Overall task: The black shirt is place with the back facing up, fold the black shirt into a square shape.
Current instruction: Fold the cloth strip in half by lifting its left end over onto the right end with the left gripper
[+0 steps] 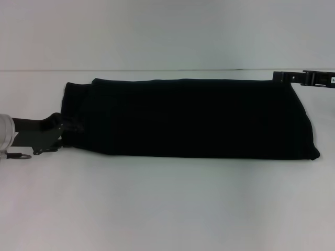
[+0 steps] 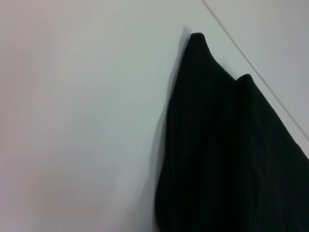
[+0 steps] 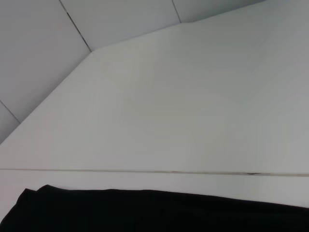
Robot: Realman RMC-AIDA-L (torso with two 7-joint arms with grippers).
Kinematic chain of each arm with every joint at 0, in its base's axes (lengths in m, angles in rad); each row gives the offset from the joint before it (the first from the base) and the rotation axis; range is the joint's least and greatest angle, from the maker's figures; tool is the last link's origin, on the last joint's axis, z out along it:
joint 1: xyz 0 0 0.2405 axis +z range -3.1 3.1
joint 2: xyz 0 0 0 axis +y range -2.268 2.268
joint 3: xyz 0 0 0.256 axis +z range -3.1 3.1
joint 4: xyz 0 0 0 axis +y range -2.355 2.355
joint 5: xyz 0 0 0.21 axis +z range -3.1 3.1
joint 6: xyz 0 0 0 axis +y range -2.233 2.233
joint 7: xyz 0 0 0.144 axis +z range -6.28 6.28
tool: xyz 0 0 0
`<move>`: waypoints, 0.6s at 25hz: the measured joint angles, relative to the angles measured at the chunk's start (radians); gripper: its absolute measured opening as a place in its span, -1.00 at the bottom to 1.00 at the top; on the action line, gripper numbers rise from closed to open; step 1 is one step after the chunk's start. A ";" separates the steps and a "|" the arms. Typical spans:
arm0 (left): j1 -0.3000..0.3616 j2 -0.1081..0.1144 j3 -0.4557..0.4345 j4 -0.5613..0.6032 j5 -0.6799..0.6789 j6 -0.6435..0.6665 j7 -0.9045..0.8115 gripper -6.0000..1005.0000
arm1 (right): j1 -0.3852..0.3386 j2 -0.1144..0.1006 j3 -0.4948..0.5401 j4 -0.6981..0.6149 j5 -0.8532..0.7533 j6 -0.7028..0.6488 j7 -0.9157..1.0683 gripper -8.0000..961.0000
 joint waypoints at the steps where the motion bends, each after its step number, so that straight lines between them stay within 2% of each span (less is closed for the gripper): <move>1: 0.000 0.000 0.000 0.000 0.000 -0.003 0.000 0.44 | 0.000 0.000 0.000 0.000 0.000 0.000 0.000 0.79; 10: 0.004 -0.002 0.004 -0.003 -0.001 -0.011 0.026 -0.35 | 0.002 0.000 -0.002 0.000 0.000 0.000 0.000 0.79; 15: 0.010 -0.005 0.003 -0.004 -0.001 -0.011 0.041 -0.72 | 0.002 0.001 -0.004 0.000 0.000 0.000 0.000 0.79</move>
